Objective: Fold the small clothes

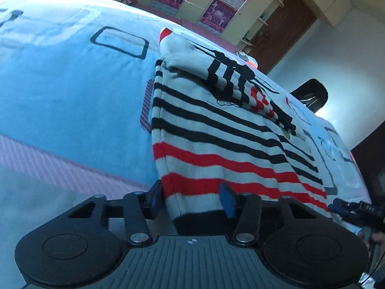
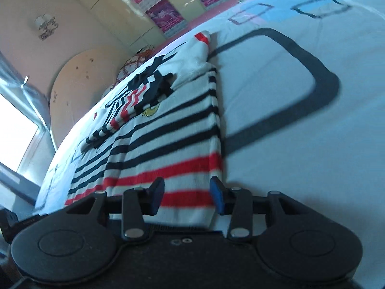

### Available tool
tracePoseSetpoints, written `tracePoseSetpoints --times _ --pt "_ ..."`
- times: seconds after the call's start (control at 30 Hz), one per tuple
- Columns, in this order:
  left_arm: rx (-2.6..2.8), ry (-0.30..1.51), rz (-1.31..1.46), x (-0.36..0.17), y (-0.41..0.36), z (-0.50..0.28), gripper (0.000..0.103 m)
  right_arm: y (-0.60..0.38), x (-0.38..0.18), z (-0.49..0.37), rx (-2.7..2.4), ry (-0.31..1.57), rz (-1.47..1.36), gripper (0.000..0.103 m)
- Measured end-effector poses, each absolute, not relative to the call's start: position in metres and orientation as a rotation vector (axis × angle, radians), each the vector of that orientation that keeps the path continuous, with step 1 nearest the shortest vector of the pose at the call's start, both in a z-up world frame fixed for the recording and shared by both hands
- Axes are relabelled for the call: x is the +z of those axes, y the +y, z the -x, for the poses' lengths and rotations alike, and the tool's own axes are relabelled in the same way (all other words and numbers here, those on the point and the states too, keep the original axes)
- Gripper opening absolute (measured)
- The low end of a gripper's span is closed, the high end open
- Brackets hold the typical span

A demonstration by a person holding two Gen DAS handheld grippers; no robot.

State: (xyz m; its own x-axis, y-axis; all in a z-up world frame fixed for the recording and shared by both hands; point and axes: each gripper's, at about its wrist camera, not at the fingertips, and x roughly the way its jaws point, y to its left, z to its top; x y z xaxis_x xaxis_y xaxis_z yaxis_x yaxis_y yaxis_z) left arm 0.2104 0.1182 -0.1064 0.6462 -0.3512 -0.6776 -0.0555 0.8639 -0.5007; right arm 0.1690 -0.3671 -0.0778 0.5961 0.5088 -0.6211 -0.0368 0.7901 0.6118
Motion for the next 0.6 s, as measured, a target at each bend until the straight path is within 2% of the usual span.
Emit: tracePoseSetpoints --times 0.23,0.43,0.53,0.57,0.6 --pt "-0.330 0.862 0.722 -0.129 0.118 -0.165 0.037 -0.371 -0.089 -0.110 0.320 0.940 -0.791 0.044" --pt "-0.445 0.871 0.863 -0.151 0.113 -0.177 0.036 -0.354 -0.102 -0.100 0.349 0.902 -0.894 0.042" --pt "-0.446 0.875 0.815 -0.149 0.104 -0.189 0.028 -0.356 -0.106 -0.110 0.334 0.893 -0.942 0.037" --pt "-0.439 0.880 0.787 -0.148 0.101 -0.192 0.015 -0.356 -0.106 -0.114 0.337 0.897 -0.938 0.029" --pt "-0.431 0.890 0.758 -0.148 0.098 -0.195 0.005 -0.354 -0.105 -0.119 0.330 0.904 -0.909 0.007"
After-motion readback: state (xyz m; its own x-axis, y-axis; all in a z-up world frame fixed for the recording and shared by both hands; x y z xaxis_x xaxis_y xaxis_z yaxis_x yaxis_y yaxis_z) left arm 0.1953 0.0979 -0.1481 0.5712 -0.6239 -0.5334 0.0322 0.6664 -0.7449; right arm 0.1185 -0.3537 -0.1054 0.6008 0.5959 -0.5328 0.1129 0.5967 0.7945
